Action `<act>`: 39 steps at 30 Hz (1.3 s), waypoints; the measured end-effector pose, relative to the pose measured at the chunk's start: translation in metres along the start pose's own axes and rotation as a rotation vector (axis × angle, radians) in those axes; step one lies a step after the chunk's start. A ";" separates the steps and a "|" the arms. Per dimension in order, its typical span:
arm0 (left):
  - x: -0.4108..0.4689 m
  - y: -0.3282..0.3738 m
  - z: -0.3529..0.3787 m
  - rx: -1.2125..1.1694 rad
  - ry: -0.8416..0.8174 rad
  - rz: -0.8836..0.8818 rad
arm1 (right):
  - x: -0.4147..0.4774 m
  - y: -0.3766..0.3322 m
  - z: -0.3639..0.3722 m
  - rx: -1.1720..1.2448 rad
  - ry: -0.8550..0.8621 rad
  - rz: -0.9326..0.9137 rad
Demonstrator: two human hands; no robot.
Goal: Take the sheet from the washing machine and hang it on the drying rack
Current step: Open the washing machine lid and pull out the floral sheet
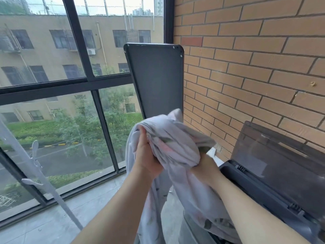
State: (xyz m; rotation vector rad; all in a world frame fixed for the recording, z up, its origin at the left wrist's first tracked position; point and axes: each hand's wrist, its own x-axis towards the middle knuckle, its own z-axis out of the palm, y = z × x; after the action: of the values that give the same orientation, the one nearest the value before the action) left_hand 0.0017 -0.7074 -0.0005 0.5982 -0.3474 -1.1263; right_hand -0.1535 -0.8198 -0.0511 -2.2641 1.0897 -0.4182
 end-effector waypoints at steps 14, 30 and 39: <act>0.001 0.025 0.024 0.085 -0.161 0.009 | 0.001 -0.008 -0.013 0.251 -0.182 -0.036; 0.008 0.003 0.023 0.355 -0.042 0.022 | 0.011 -0.059 -0.030 0.319 -0.006 -0.159; 0.003 0.011 0.017 0.360 -0.031 0.037 | 0.007 0.051 0.066 0.236 -0.272 0.213</act>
State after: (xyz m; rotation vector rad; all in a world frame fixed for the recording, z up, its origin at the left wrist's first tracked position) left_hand 0.0014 -0.7116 0.0199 0.8872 -0.5929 -1.0452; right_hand -0.1467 -0.8259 -0.1347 -1.9094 1.0639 -0.1373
